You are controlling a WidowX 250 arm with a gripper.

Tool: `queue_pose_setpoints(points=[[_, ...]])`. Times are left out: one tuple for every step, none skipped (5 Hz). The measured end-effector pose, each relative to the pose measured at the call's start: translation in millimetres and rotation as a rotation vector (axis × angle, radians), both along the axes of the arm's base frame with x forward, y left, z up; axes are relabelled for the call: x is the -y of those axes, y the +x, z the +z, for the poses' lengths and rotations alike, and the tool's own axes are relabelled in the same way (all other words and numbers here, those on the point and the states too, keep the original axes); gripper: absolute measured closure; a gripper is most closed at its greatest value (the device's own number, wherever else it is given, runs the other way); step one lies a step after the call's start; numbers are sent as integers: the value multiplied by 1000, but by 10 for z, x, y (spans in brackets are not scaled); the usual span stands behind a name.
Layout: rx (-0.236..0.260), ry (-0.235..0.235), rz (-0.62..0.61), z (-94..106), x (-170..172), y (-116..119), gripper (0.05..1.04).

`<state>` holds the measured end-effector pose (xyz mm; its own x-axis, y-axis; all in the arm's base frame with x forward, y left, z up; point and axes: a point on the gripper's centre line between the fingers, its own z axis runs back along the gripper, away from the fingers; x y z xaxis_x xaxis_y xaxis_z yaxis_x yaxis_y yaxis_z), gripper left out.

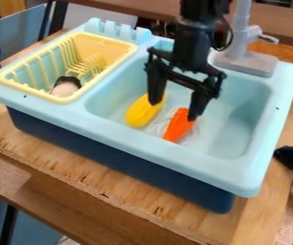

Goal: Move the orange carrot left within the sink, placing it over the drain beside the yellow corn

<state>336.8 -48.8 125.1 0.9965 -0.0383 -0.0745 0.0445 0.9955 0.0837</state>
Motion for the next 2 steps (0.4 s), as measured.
queue_pose_setpoints(points=[[52, 36, 16, 330, -98, -162, 82], [30, 61, 12, 391, -196, -328, 82]])
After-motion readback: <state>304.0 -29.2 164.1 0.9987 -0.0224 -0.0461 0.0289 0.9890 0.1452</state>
